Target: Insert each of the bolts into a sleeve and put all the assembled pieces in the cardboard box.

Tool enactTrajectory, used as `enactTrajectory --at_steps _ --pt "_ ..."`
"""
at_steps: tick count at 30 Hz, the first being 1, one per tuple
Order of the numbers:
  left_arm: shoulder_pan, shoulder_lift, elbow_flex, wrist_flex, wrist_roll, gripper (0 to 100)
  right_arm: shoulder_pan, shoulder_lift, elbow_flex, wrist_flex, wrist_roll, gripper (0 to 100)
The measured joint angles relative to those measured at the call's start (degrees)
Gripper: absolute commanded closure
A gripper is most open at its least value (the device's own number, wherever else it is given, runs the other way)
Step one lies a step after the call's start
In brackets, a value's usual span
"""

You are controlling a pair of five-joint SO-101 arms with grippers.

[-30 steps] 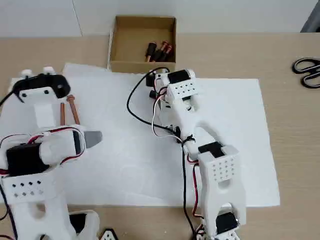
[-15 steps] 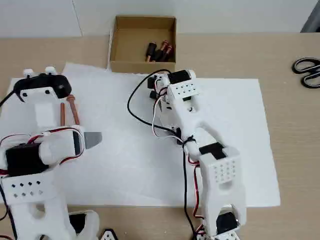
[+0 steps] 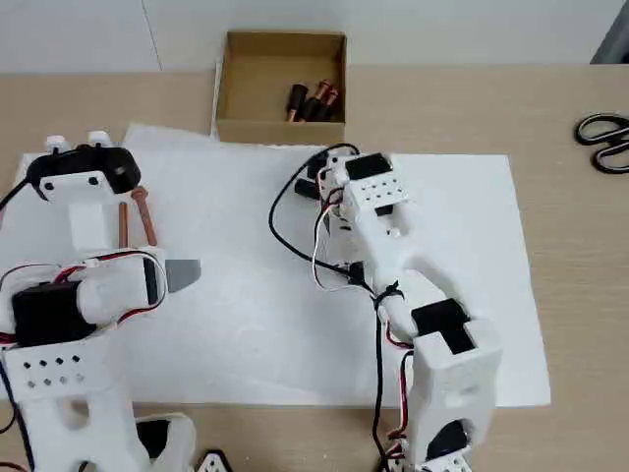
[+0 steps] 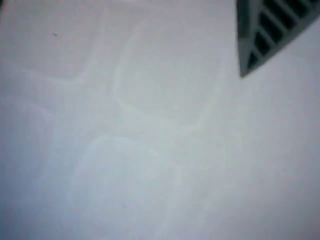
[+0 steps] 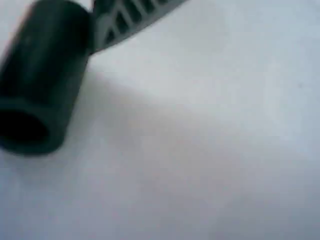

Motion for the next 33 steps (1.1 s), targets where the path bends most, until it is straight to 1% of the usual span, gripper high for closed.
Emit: enactTrajectory --at_steps 8,13,22,23,28,33 --pt "0.00 0.00 0.00 0.00 0.00 69 0.00 -0.09 1.14 -3.69 -3.69 82.3" --pt "0.00 0.00 0.00 0.00 0.00 69 -0.79 -0.09 1.58 -6.15 -4.48 82.3" --pt "0.00 0.00 0.00 0.00 0.00 69 -1.32 -3.25 11.60 -15.56 -5.80 83.1" --pt "0.00 0.00 0.00 0.00 0.00 69 -1.32 -3.34 12.04 -16.00 -5.80 84.9" --pt "0.00 0.00 0.00 0.00 0.00 69 -0.26 -3.78 13.10 -16.62 -4.31 99.8" --pt "0.00 0.09 -1.41 0.00 -1.05 69 2.02 -3.87 12.84 -15.82 -2.73 99.5"
